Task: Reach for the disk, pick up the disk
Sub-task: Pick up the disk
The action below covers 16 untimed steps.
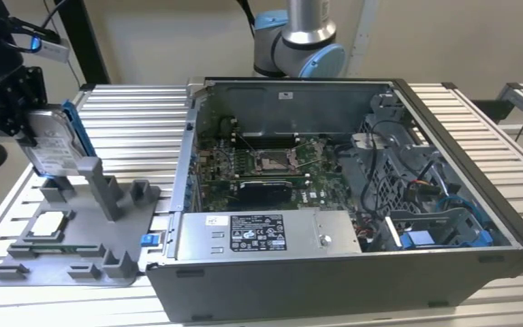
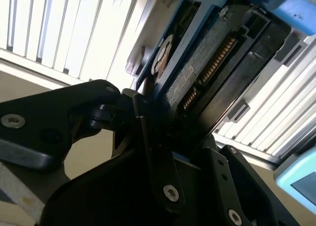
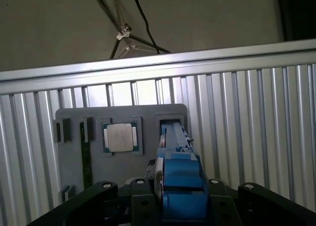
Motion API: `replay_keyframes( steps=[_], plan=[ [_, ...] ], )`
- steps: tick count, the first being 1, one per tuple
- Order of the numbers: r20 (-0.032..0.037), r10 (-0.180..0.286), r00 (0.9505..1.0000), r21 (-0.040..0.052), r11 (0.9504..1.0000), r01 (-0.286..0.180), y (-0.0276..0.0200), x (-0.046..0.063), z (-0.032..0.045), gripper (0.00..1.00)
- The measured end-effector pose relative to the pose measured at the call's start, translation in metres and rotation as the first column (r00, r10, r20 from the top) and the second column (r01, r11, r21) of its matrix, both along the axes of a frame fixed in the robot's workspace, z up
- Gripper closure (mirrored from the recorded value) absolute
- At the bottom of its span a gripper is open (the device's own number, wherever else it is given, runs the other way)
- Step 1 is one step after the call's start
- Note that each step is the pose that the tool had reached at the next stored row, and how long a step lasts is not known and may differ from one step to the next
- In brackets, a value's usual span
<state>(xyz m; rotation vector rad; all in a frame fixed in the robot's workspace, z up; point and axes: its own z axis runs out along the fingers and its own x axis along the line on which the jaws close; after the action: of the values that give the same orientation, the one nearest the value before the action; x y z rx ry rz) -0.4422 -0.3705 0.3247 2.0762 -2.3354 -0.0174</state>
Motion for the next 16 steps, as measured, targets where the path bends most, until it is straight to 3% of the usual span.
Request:
replay_keyframes(
  steps=[16],
  plan=[
    [-0.0001,0.0,1.0,0.0,1.0,0.0,0.0,0.0,0.0106,1.0]
  ],
)
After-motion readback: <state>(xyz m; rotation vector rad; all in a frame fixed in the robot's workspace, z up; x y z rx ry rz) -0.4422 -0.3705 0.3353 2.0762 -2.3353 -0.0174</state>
